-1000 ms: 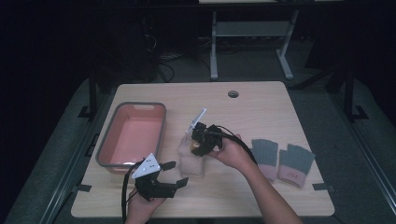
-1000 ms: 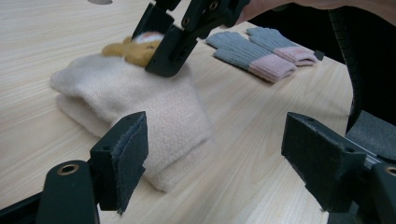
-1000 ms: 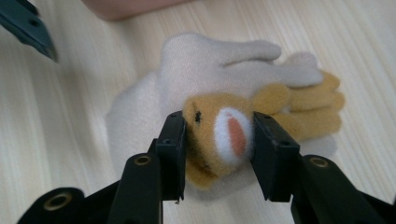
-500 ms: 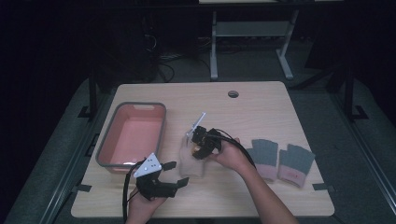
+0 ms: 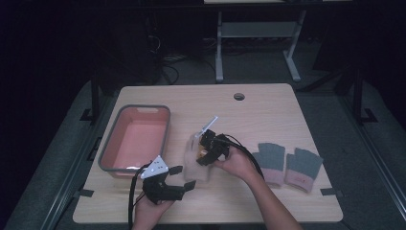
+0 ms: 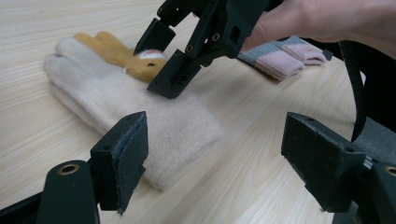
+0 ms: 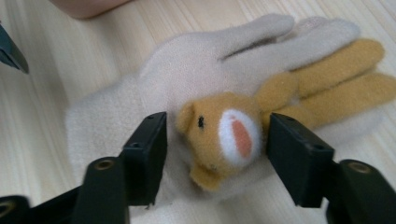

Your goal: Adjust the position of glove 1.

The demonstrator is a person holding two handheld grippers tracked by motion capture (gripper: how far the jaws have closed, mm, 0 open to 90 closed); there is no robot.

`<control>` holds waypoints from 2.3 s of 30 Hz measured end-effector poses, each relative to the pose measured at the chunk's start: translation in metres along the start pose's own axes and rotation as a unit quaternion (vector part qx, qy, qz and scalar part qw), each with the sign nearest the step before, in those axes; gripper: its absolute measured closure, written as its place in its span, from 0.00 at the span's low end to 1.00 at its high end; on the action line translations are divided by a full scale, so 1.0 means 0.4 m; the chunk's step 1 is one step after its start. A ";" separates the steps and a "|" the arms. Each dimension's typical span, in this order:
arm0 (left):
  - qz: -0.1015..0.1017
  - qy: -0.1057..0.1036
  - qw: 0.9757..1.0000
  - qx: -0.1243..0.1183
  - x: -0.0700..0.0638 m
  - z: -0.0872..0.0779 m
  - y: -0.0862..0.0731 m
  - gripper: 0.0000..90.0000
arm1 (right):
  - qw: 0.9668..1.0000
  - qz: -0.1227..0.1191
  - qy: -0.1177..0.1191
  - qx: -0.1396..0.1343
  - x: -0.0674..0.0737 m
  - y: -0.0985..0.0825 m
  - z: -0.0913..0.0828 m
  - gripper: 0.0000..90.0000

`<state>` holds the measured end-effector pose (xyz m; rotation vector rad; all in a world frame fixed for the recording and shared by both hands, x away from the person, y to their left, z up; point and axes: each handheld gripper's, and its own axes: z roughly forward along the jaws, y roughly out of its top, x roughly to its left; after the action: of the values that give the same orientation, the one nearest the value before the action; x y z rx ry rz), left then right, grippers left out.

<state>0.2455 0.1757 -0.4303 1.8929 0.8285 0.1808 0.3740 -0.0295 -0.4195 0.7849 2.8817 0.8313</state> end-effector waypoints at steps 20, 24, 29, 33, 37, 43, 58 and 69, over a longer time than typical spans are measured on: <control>-0.096 0.054 0.993 0.042 0.040 0.083 0.039 0.26 | 0.980 0.166 0.033 -0.103 -0.002 -0.126 -0.065 0.32; -0.118 0.070 0.989 0.050 0.051 0.099 0.040 0.31 | 0.969 0.205 0.048 -0.125 0.001 -0.153 -0.048 0.32; -0.118 0.086 0.987 0.061 0.056 0.114 0.039 0.33 | 0.966 0.225 0.048 -0.119 0.010 -0.162 -0.016 0.33; -0.143 0.085 0.984 0.061 0.070 0.127 0.021 0.30 | 0.961 0.241 0.055 -0.125 0.011 -0.159 0.002 0.33; -0.167 0.073 0.981 0.069 0.082 0.139 0.009 0.38 | 0.960 0.249 0.048 -0.119 0.011 -0.149 0.017 0.37; -0.176 0.055 0.980 0.081 0.084 0.157 0.011 0.45 | 0.962 0.251 0.042 -0.104 0.007 -0.151 0.018 0.39; -0.194 0.036 0.978 0.066 0.074 0.172 0.024 0.37 | 0.957 0.271 0.027 -0.103 -0.012 -0.187 -0.015 0.40; -0.232 0.033 0.969 0.073 0.104 0.189 0.012 0.52 | 0.953 0.282 0.047 -0.100 -0.017 -0.186 0.008 0.45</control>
<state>0.3144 0.1437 -0.4714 1.7777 1.3356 -0.1096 0.3464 -0.0854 -0.4609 1.6116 2.6011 1.2089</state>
